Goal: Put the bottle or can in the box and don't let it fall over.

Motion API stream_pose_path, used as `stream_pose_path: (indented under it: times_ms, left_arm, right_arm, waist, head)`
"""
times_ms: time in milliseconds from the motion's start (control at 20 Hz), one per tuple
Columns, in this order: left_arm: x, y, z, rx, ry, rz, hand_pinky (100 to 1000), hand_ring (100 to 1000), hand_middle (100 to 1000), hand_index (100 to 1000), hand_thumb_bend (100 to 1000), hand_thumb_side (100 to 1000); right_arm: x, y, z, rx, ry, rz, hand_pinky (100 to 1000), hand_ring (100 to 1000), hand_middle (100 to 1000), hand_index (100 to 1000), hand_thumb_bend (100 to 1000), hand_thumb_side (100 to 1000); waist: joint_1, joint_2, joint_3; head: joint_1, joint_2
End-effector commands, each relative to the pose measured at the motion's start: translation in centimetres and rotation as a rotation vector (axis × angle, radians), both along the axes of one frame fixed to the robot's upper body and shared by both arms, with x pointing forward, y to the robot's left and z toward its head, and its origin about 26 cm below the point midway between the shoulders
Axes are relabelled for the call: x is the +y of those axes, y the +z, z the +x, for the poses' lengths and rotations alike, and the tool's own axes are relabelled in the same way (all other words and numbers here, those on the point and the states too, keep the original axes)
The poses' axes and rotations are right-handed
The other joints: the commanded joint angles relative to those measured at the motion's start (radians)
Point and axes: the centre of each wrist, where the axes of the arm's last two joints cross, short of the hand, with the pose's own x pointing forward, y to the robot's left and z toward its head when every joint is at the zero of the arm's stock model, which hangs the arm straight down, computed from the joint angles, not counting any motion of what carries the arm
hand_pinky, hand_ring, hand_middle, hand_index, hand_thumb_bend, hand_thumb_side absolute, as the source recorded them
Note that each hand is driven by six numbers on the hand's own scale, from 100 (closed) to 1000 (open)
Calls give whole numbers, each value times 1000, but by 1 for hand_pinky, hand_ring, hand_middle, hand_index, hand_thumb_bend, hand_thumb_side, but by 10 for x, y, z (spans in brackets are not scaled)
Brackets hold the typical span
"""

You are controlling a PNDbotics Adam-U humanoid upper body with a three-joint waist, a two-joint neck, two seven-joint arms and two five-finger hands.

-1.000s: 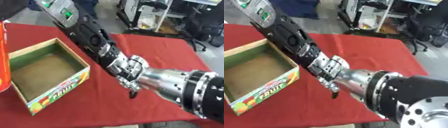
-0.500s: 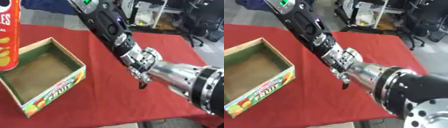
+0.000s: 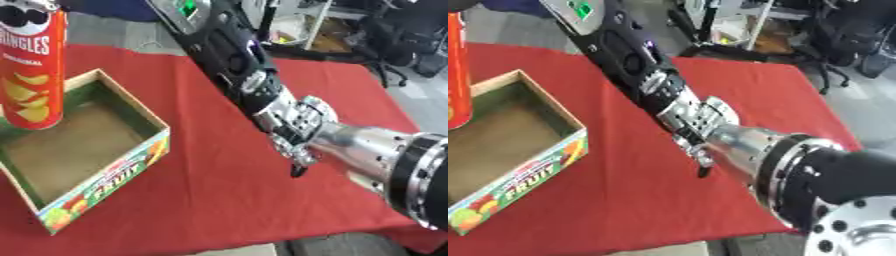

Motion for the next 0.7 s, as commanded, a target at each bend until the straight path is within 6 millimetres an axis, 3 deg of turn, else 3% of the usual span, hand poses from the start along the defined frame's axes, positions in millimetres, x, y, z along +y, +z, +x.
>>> stream_pose_path:
  times_ms: [50, 300, 450, 500, 650, 700]
  left_arm:
    - [3, 9, -3, -33, 6, 30, 452, 877, 661, 664, 100, 629]
    - [2, 9, -3, -39, 3, 35, 453, 877, 661, 664, 100, 629]
    - [2, 9, -2, -42, 2, 37, 454, 877, 661, 664, 100, 630]
    - [2, 9, -2, -43, 2, 38, 454, 877, 661, 664, 100, 628]
    - [2, 9, -3, -43, 4, 40, 454, 878, 662, 664, 100, 631]
    - [2, 9, -3, -43, 5, 41, 454, 878, 662, 664, 100, 631]
  right_arm:
    - [-11, 8, -3, -61, -45, -51, 214, 100, 100, 129, 100, 100]
    - [-15, -3, 4, -59, -76, -90, 218, 100, 100, 134, 100, 100]
    - [-17, -9, 7, -68, -76, -83, 286, 100, 100, 221, 100, 100]
    - [-18, -10, 8, -78, -77, -76, 360, 146, 159, 305, 100, 100]
    - [-21, -16, 11, -94, -83, -96, 600, 467, 465, 519, 100, 139]
    - [-22, -17, 12, -95, -86, -116, 600, 467, 465, 519, 100, 139]
  waist:
    - [10, -5, -1]
    - [7, 6, -1]
    - [7, 11, -1]
    - [6, 13, -1]
    - [5, 14, -2]
    - [4, 15, -3]
  head:
    - [0, 6]
    - [-3, 6]
    - [-5, 6]
    - [-5, 6]
    - [-5, 6]
    - [-5, 6]
